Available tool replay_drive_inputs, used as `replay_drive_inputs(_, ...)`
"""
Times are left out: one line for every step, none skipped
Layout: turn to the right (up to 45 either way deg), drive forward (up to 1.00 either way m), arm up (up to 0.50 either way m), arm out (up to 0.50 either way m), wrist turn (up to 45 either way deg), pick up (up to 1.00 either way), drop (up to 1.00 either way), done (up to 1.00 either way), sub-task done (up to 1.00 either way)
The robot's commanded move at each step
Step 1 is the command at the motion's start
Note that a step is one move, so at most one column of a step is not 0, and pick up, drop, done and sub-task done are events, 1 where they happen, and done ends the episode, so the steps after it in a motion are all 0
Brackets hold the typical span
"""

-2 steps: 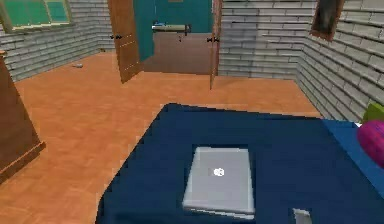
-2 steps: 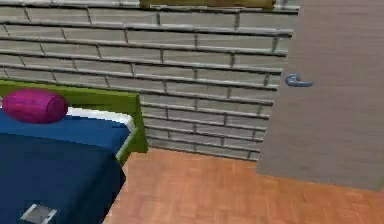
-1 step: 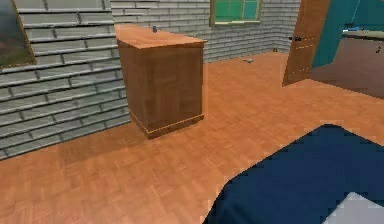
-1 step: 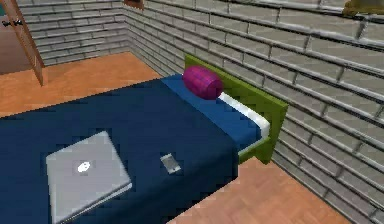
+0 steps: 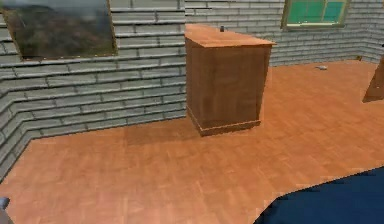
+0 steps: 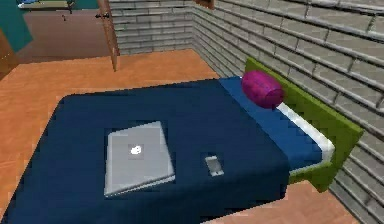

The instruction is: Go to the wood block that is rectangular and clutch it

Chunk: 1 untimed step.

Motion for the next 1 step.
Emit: replay_drive_inputs(0.0,0.95,0.00,0.00,0.0,0.00,0.00,0.00,0.00)
